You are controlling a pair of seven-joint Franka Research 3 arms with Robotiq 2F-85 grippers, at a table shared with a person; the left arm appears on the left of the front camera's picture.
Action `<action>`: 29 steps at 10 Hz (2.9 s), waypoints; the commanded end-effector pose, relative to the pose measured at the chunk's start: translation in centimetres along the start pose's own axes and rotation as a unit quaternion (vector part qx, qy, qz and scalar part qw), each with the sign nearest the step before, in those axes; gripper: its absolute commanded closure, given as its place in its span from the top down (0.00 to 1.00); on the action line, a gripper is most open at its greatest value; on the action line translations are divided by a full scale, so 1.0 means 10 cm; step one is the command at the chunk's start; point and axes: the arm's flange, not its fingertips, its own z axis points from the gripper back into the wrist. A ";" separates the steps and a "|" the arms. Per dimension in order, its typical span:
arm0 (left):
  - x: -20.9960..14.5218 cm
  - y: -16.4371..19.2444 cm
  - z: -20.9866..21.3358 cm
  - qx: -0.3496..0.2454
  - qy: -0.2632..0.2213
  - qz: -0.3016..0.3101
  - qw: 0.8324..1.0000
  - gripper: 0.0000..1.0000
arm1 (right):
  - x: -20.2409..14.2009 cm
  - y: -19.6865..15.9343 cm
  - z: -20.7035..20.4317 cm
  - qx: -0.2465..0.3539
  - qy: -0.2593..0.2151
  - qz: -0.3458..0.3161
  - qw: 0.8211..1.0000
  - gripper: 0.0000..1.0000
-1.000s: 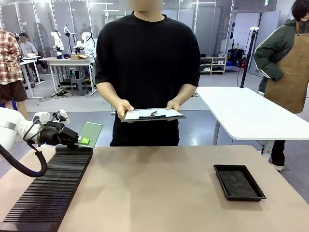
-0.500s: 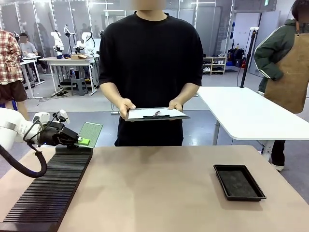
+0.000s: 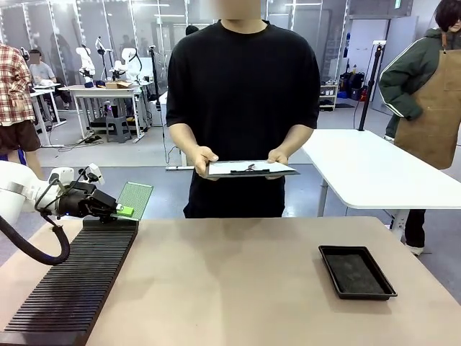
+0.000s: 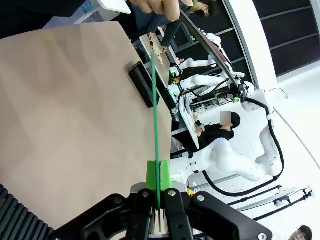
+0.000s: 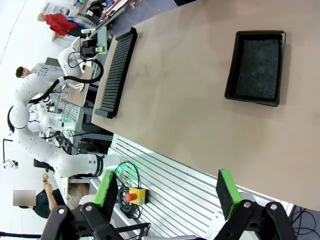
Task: Inspect the PCB.
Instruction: Release the Blank PCB you were holding.
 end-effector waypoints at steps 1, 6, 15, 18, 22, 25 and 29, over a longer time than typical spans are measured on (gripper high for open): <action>-0.01 -0.01 0.00 -0.001 0.000 0.000 1.000 0.00 | 0.01 0.01 0.01 0.007 -0.003 0.010 1.000 1.00; -0.01 -0.01 0.00 -0.001 0.000 0.000 1.000 0.00 | 0.01 0.01 0.01 0.007 -0.003 0.010 1.000 1.00; -0.01 -0.01 0.00 -0.001 0.000 0.000 1.000 0.00 | 0.01 0.01 0.01 0.007 -0.003 0.010 1.000 1.00; -0.01 -0.01 0.00 -0.001 0.000 0.000 1.000 0.00 | 0.01 0.01 0.01 0.007 -0.003 0.010 1.000 1.00; 0.08 -0.13 0.04 0.002 0.012 -0.019 1.000 0.62 | 0.01 0.01 0.01 0.007 -0.003 0.010 1.000 1.00; 0.06 -0.11 0.07 0.002 0.019 -0.008 1.000 0.88 | 0.01 0.01 0.01 0.007 -0.003 0.010 1.000 1.00; 0.01 -0.13 0.11 -0.004 0.019 -0.011 1.000 0.94 | 0.01 0.01 0.01 0.007 -0.003 0.010 1.000 1.00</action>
